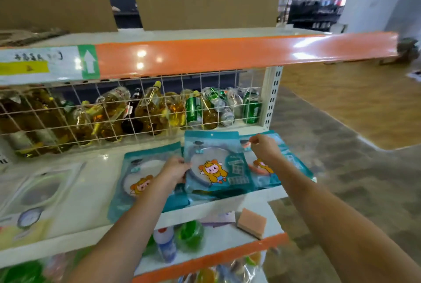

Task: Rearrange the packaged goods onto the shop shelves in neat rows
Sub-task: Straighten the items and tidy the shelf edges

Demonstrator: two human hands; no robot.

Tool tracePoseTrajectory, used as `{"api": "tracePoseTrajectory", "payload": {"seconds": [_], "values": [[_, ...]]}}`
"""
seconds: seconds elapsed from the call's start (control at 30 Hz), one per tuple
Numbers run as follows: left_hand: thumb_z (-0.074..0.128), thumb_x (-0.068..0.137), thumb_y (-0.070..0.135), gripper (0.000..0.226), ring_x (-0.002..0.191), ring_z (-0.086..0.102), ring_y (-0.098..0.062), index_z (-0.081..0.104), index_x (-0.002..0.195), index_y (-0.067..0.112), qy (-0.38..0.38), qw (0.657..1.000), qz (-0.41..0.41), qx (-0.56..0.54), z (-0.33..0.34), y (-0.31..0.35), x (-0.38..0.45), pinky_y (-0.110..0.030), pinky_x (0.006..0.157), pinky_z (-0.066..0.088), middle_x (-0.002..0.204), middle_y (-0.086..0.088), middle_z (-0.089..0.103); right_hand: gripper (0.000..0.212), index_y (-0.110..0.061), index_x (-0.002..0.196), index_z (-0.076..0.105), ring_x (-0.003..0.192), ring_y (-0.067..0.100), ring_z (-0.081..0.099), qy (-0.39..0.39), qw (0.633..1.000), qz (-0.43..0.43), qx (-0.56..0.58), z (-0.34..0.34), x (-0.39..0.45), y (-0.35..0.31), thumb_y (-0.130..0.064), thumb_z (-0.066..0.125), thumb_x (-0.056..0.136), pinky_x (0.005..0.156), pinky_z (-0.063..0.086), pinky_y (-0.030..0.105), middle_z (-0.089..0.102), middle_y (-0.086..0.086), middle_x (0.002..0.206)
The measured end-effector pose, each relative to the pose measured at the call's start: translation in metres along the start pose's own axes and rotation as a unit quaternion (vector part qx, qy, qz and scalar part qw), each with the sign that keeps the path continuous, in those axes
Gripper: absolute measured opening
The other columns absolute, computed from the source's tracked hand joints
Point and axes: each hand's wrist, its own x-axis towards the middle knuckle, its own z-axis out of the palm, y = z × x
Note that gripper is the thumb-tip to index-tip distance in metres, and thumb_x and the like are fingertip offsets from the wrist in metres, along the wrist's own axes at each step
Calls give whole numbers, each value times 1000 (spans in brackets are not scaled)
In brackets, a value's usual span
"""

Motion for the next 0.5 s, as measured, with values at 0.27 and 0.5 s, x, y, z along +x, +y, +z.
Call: {"api": "tracePoseTrajectory", "payload": {"seconds": [0.27,0.5], "values": [[52,96,24,17,91,61,-20,56,106,10,166,935,84,303,12,-12,-12,-30,73,48,97,-6,62,32,-20,126,58,110,22,58,-47,995,-85,-37,9,-4,7,-20,46,96,91,47,31,62,6,125],[47,97,32,39,114,54,-27,49,126,6,179,878,22,443,20,-15,-15,-34,90,44,125,-13,51,31,-26,122,59,103,21,60,-65,987,-129,-65,6,-7,16,-32,47,95,89,52,36,62,3,122]]}}
